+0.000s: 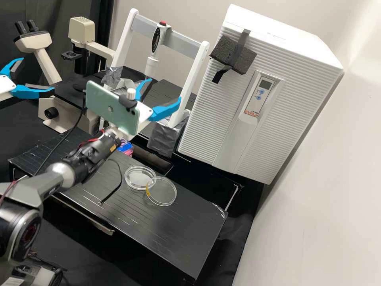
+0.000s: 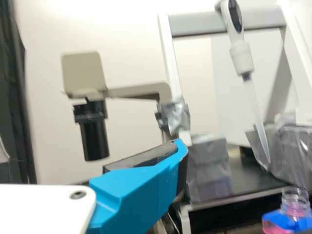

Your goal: Use the pipette

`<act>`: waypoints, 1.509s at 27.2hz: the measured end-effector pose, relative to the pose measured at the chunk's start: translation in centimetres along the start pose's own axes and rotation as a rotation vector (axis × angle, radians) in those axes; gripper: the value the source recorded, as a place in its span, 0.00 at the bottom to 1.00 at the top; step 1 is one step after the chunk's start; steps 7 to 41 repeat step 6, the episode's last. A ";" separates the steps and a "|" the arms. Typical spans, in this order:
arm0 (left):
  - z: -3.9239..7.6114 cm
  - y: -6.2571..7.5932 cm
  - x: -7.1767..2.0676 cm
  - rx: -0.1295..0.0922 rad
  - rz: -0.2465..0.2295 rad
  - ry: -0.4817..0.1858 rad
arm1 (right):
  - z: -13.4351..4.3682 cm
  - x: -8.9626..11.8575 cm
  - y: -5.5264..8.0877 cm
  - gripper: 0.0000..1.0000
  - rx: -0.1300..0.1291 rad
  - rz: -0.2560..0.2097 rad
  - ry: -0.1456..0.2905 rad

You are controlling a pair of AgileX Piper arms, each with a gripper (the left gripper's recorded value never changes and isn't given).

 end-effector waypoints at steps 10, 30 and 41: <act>0.0 -0.6 -1.15 -0.033 0.006 0.037 | 1.5 -2.4 -0.2 1.00 0.080 0.063 0.012; 0.0 -0.6 -1.15 -0.033 0.006 0.037 | 1.5 -2.4 -0.2 1.00 0.080 0.063 0.012; 0.0 -0.6 -1.15 -0.033 0.006 0.037 | 1.5 -2.4 -0.2 1.00 0.080 0.063 0.012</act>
